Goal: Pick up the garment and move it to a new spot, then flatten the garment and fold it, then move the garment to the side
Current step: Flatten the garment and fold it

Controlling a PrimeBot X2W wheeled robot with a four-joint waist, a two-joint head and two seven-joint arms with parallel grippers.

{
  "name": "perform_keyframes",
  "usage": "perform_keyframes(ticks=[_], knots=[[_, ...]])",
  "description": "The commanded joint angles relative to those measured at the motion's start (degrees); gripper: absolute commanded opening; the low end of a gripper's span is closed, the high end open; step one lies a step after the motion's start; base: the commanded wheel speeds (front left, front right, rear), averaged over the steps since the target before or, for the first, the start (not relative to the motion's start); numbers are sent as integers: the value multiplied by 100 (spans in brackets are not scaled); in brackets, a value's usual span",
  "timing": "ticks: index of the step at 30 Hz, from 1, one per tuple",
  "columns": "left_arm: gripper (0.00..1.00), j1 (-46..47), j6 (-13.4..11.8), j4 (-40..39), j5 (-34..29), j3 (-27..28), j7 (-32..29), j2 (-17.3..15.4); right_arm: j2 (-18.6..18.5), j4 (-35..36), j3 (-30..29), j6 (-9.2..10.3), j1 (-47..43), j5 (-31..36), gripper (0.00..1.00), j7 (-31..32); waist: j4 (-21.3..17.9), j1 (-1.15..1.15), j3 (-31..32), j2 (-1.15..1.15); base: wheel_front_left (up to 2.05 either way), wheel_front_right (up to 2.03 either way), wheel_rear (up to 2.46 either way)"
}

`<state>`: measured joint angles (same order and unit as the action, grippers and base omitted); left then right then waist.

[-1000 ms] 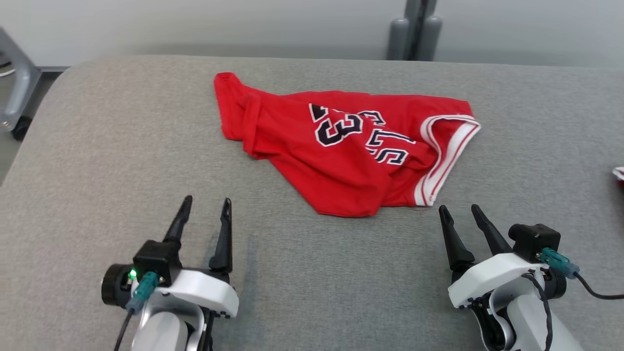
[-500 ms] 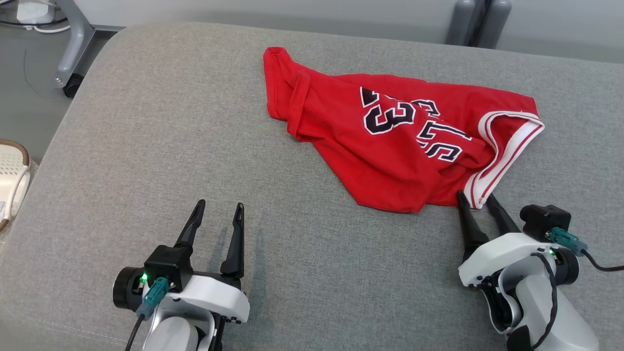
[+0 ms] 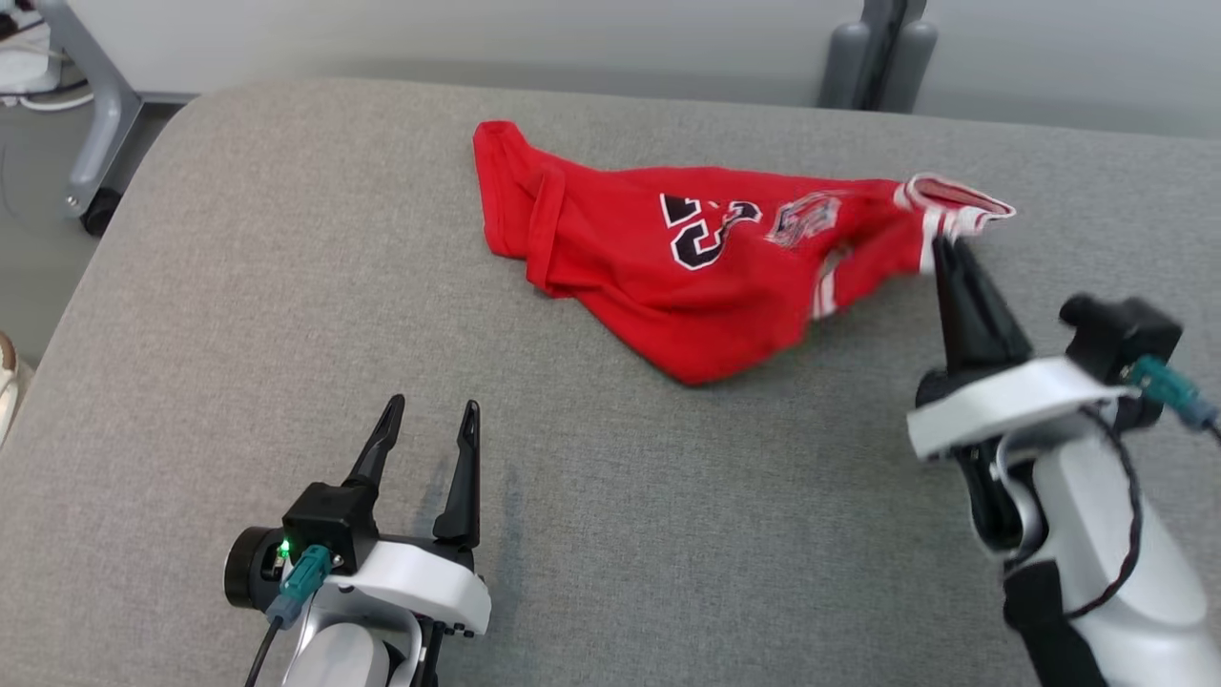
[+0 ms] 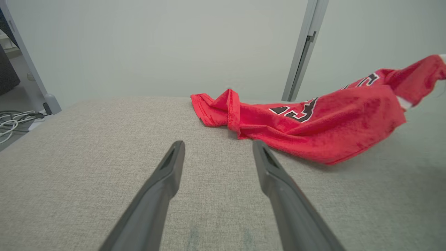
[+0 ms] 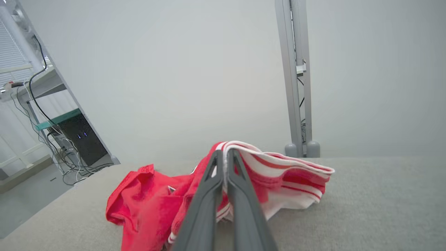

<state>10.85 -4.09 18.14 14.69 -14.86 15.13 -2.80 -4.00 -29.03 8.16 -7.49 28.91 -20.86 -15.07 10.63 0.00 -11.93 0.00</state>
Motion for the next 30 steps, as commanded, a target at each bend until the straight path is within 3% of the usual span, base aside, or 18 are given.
perform_keyframes(ticks=[1, 11, 22, 26, 30], knots=[[100, -95, 6, 22, 40, 6, -1, -22, -106, 243, 68, 0, 126, -59, 0, -12, -82, 0, 141, 0, 0, 0, 0], [100, -359, -36, 107, 129, 1, -1, -22, -438, 926, 678, 0, 721, -373, 0, -11, -241, 0, 626, 0, 0, 0, 0], [100, -547, -37, 63, 144, -33, -1, -22, -646, 1428, 705, 0, 608, -658, 0, -9, -440, 0, 646, 0, 0, 0, 0], [100, -378, -7, 81, 134, -121, -1, -20, -800, 1068, 455, 0, 464, -621, 0, 81, -457, 0, 425, 0, 0, 0, 0], [100, -192, 35, 76, 149, -243, -1, -21, -908, 278, 139, 0, 358, -528, 0, 67, -389, 0, 194, 0, 0, 0, 0]])
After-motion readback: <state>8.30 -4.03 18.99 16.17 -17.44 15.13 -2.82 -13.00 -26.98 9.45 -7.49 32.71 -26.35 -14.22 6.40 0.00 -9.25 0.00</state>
